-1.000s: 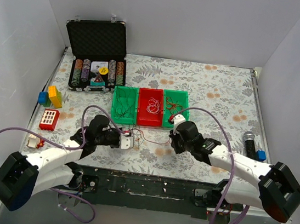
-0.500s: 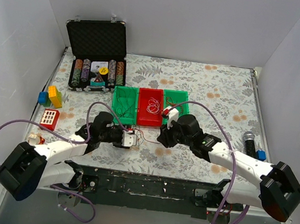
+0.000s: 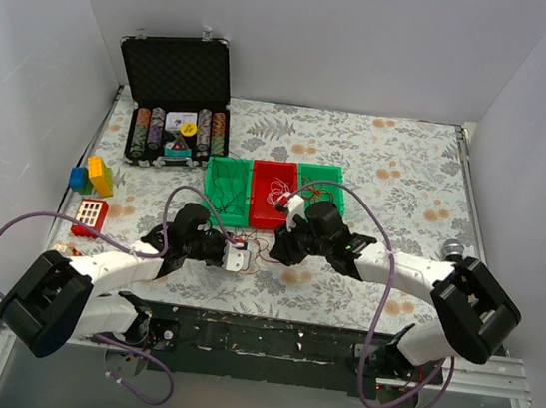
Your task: Untangle the cables
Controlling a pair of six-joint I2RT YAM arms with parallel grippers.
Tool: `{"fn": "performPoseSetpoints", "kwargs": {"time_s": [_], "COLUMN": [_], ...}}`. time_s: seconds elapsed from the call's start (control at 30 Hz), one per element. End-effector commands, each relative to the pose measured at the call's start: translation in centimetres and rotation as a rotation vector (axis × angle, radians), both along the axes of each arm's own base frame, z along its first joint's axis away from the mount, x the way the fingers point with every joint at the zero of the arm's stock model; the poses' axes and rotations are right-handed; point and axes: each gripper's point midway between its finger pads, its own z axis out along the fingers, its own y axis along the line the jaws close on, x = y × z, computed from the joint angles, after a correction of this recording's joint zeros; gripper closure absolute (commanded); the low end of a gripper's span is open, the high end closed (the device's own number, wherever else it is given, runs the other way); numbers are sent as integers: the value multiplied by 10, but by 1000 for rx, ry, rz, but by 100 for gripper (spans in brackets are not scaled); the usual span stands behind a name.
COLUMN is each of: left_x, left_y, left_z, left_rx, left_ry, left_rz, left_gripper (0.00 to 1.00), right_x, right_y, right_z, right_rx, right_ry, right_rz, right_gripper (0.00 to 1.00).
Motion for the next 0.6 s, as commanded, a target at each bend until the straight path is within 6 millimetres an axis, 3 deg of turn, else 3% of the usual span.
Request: {"fn": "performPoseSetpoints", "kwargs": {"time_s": [0.0,0.1,0.27,0.4,0.57], "left_x": [5,5,7,6,-4], "left_y": [-6,-5,-13,-18,-17], "left_z": [25,40,99,168,253], "left_rx": [-14,-17,-103,-216,-365], "left_ry": [-49,-35,0,-45,-139], "left_rz": [-30,-13,18,35,33], "left_gripper": [100,100,100,100,100], "right_x": [8,7,-1,-3,-1], "right_y": [28,29,21,11,-6], "right_z": [9,-10,-40,-53,-60], "right_rx": [68,39,0,-26,-69], "right_ry": [-36,-8,47,71,64], "right_rz": [79,90,76,33,-50], "right_gripper": [59,57,60,68,86]}}
